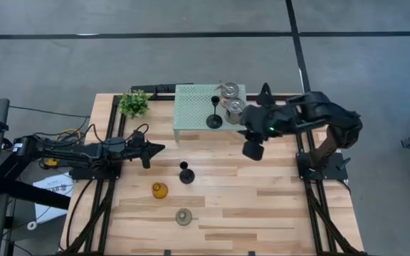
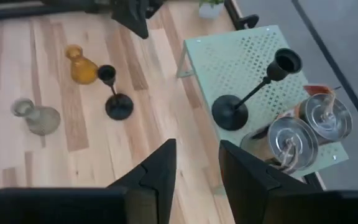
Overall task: Pick & Place candle stick holders
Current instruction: Put the black candle holder on the shelf
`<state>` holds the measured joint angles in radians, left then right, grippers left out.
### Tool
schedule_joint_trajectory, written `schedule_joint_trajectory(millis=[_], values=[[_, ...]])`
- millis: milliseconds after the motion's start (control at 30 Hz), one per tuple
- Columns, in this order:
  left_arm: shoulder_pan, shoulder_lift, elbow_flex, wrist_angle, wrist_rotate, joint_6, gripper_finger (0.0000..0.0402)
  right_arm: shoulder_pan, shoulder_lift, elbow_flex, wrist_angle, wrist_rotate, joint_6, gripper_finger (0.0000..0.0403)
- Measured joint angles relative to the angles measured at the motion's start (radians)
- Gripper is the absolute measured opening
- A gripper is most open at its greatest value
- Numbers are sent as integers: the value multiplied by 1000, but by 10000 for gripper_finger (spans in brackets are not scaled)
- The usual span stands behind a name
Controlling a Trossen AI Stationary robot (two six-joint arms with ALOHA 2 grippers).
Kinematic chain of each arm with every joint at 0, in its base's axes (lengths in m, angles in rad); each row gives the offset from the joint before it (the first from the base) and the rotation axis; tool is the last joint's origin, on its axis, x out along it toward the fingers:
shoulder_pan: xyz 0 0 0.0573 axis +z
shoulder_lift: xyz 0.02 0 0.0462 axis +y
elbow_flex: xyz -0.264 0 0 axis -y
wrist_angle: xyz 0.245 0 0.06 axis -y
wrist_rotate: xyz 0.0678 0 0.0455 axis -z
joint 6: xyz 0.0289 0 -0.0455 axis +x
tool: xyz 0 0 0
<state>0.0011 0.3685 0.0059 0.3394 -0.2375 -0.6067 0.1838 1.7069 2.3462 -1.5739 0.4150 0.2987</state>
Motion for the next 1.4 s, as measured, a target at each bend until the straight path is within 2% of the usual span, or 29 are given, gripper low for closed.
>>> schedule_joint_trajectory(millis=[100,200,300,400,567,667,767,900,967,1033,1167,1267,1333,1400], values=[[0,0,0,3,0,0,11,48,-31,0,0,44,33,87],[0,0,0,6,0,0,11,86,-68,-19,1,58,52,43],[0,0,0,9,0,0,11,114,-105,-89,3,69,35,8],[0,0,0,14,0,0,11,123,-157,-210,3,109,29,3],[0,0,0,26,5,21,11,122,-285,-515,56,170,115,1],[0,0,0,33,6,26,11,122,-399,-719,225,154,132,0],[0,0,0,64,28,26,11,122,-535,-930,507,94,69,0],[0,0,0,143,102,26,11,77,-702,-1185,973,-70,-103,0],[0,0,0,176,126,26,11,34,-768,-1295,1136,-157,-138,0],[0,0,0,207,141,26,11,-16,-817,-1384,1231,-221,-135,0],[-5,2,39,218,165,36,5,-94,-859,-1527,1279,-265,-69,0],[-23,39,123,214,171,157,4,-136,-854,-1606,1342,-268,-41,0],[-29,80,208,134,170,241,4,-156,-838,-1643,1411,-275,-40,0],[-29,132,320,-50,159,288,4,-174,-819,-1673,1476,-288,-47,0]])
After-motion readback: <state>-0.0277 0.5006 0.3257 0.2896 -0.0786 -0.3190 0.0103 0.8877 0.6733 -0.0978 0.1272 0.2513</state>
